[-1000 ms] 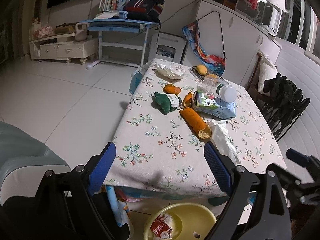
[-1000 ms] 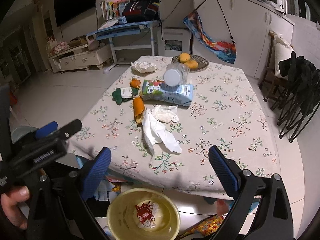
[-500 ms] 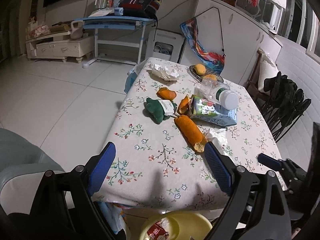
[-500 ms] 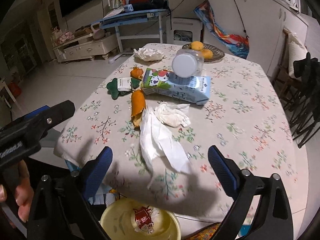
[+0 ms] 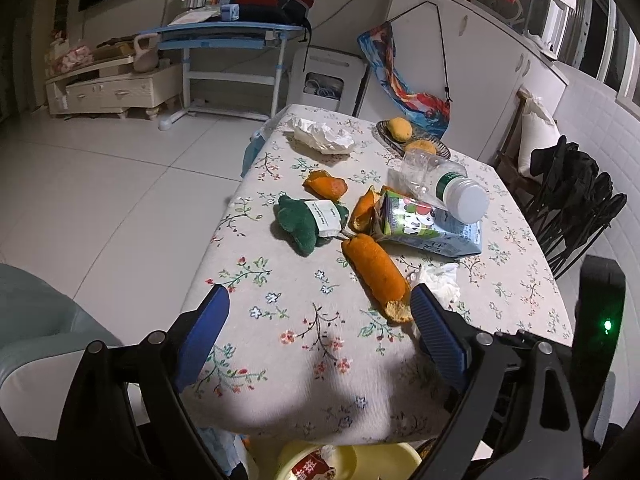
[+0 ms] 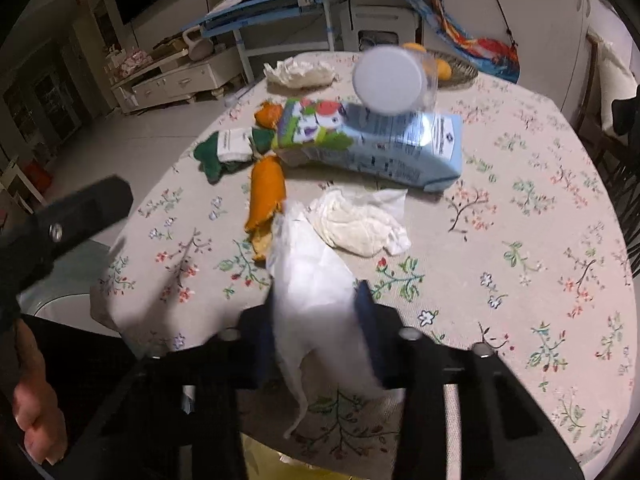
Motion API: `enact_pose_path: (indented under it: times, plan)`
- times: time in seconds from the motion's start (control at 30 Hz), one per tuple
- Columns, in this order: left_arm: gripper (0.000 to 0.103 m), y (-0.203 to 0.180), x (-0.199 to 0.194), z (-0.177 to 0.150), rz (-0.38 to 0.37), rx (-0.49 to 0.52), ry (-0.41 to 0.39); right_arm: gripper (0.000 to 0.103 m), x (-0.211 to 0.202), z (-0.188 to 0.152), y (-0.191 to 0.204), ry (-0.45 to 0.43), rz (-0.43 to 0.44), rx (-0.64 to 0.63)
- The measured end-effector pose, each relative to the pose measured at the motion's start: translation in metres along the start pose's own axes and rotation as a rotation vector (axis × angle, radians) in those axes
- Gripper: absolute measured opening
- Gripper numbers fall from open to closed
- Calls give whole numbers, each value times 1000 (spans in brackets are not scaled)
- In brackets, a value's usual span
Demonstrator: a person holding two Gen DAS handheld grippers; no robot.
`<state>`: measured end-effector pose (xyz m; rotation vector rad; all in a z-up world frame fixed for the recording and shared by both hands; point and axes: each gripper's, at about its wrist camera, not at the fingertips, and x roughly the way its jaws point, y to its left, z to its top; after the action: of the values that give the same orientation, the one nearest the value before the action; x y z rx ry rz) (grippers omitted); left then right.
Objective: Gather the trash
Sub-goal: 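Grasp the orange peel with the left tool while the right tool holds the tissue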
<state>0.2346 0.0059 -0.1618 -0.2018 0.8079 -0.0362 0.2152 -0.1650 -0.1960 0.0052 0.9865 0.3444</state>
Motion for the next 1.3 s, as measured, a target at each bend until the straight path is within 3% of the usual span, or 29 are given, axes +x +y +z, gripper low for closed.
enact_pose_path:
  times: [0.2,0.7,0.8,0.87,0.93,1.1,1.3]
  plan:
    - [89,-13,25,10,3,19,29,20,-9,-3,-12,-6,30,34]
    - [88,-52,86,16,28,97,111,19,-55,-22,-49,-82,51,185]
    - [70,-51,92,15,24,118,119,19,-65,-25,-63,-127,43,242]
    - [48,-52,95,14,5,127,130,19,-72,-26,-71,-163,40,282]
    - [36,-54,95,13,-25,136,133,19,-75,-25,-74,-172,50,290]
    - [25,-56,84,10,-48,161,115,19,-90,-25,-74,-248,49,296]
    - [19,-49,64,5,-68,166,97,19,-87,-32,-74,-232,42,305]
